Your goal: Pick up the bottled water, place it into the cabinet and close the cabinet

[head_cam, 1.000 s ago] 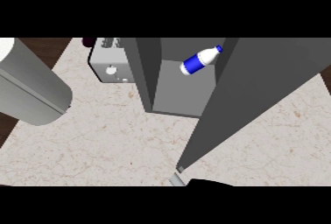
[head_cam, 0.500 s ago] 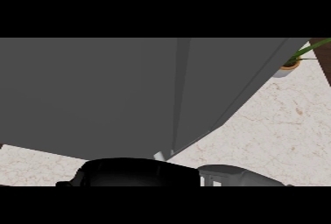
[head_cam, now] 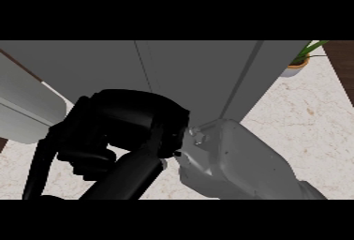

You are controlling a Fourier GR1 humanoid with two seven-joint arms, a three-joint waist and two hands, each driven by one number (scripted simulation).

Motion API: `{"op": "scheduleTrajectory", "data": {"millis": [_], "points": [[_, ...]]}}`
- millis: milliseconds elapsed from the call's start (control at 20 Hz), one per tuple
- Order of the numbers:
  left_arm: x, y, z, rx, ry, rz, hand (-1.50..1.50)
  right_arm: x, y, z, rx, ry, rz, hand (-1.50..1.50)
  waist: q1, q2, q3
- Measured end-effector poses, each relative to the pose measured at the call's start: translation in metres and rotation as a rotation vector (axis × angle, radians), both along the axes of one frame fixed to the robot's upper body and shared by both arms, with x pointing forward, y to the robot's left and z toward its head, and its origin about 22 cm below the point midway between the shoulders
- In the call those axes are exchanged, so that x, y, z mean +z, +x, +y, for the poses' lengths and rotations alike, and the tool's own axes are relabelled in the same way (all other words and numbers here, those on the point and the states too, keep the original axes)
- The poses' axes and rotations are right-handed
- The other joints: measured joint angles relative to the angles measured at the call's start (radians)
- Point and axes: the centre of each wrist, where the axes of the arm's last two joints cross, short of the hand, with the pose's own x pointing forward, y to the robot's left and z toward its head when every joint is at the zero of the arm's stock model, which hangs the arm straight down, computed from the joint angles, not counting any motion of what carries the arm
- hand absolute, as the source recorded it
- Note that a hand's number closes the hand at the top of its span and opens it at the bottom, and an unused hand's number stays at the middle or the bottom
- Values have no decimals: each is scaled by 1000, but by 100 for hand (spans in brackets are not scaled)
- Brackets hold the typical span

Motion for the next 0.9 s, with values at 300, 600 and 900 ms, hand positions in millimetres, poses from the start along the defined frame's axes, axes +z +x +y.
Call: {"op": "scheduleTrajectory", "data": {"millis": [300, 600, 900], "points": [[1, -12, 3, 22, -3, 3, -150, -25, 38, -19, -60, 4, 62, 150, -19, 1, 1], [1, -23, 7, 40, -1, 7, -150, -43, 73, -46, -181, 23, 65, 150, -23, 1, 0], [2, -19, 1, 27, -6, -2, -150, -50, 89, -49, -189, 35, -44, 150, -21, -5, -3]]}}
